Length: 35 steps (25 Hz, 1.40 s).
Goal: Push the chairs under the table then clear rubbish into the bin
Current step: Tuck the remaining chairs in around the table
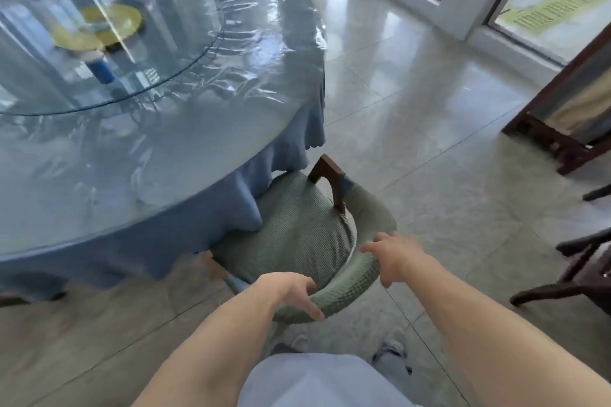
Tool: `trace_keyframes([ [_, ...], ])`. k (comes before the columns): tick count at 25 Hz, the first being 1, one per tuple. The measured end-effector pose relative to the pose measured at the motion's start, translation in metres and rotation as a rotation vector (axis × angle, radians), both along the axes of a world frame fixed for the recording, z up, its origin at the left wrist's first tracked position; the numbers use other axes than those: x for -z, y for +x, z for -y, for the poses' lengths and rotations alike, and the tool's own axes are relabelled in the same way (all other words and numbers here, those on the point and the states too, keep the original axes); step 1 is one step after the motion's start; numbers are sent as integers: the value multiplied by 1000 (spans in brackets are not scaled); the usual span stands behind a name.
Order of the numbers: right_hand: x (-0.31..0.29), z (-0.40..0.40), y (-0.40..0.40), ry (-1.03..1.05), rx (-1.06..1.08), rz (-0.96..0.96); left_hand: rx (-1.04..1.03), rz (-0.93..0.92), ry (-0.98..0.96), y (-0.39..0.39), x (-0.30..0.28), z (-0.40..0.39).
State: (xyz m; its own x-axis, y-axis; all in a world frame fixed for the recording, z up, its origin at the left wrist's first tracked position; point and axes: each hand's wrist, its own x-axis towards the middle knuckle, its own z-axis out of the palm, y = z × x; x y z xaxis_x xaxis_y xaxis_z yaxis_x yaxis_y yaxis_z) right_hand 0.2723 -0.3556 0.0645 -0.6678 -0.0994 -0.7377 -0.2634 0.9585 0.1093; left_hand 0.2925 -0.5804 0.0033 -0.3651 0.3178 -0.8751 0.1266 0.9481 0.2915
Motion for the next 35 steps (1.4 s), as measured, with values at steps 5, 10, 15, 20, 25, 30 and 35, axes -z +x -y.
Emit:
trace_keyframes([
  [5,33,-35,-33,-24,-291,3,-193,36,-55,10,8,-46],
  [10,50,-62,-53,-142,-454,-43,-444,-133,-185,42,22,-89],
  [15,59,-67,-59,-216,-596,-64,-766,-409,-279,72,35,-115],
  [20,72,-64,-64,-184,-703,-61,-902,-474,-306,74,40,-127],
  [25,80,-44,-79,-55,-820,56,-790,-370,-360,62,37,-121],
  [30,85,-36,-90,-52,-875,119,-682,-343,-358,55,36,-110],
  [35,86,-2,-118,-96,-829,91,-691,-373,-365,22,32,-69],
])
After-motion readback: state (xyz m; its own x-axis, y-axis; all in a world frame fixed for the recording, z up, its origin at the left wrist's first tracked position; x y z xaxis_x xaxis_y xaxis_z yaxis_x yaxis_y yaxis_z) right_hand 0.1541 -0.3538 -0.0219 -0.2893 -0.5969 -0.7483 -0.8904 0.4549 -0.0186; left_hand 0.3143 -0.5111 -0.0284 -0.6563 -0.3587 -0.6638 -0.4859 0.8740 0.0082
